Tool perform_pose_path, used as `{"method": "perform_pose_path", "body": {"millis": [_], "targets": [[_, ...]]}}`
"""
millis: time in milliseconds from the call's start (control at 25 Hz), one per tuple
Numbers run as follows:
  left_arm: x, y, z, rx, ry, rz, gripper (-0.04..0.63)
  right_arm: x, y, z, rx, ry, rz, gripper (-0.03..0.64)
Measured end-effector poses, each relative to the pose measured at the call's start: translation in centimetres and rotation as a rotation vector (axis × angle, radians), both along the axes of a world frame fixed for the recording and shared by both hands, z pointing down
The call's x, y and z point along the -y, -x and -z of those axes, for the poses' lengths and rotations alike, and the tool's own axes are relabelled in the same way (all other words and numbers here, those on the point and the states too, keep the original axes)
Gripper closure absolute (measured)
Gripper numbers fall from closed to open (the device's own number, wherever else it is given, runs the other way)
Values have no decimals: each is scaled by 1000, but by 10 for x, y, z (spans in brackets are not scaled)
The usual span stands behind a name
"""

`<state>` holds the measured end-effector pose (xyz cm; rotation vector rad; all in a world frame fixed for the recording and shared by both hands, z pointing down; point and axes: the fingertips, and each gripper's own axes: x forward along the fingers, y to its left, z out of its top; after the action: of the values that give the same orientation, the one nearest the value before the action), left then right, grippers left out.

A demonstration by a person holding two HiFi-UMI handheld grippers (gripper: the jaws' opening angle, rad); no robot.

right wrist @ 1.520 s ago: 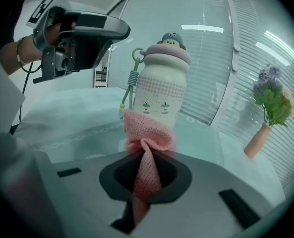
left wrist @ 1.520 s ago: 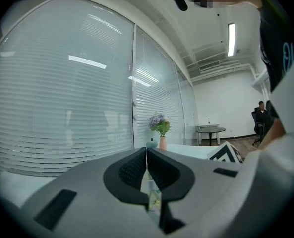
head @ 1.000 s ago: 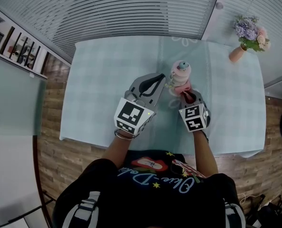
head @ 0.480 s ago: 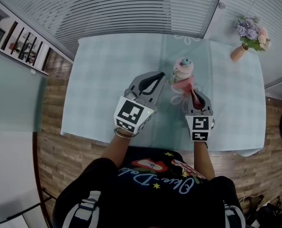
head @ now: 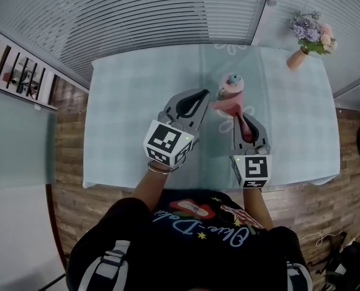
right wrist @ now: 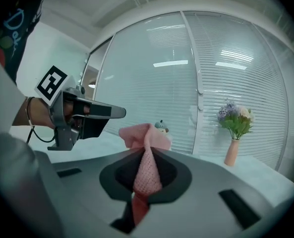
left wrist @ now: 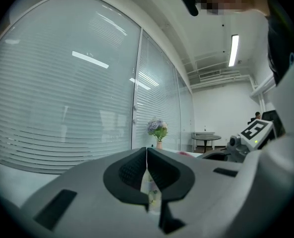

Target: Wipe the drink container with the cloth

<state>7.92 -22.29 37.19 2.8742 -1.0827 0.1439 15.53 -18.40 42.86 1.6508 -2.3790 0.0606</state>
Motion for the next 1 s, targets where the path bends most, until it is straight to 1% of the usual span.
{"method": "perform_pose_path", "body": {"millis": [320,720,1000], "targets": [[2,15,5,-4,-12,-26,591,28,21,-3,1,5,-27,604],[8,27,-1,-5,0,-45,591,47,31,-32,-8,76,-68,604],[9,32,-5,18,1,-33,591,50,33,-59,-12,129,-77,604]]}}
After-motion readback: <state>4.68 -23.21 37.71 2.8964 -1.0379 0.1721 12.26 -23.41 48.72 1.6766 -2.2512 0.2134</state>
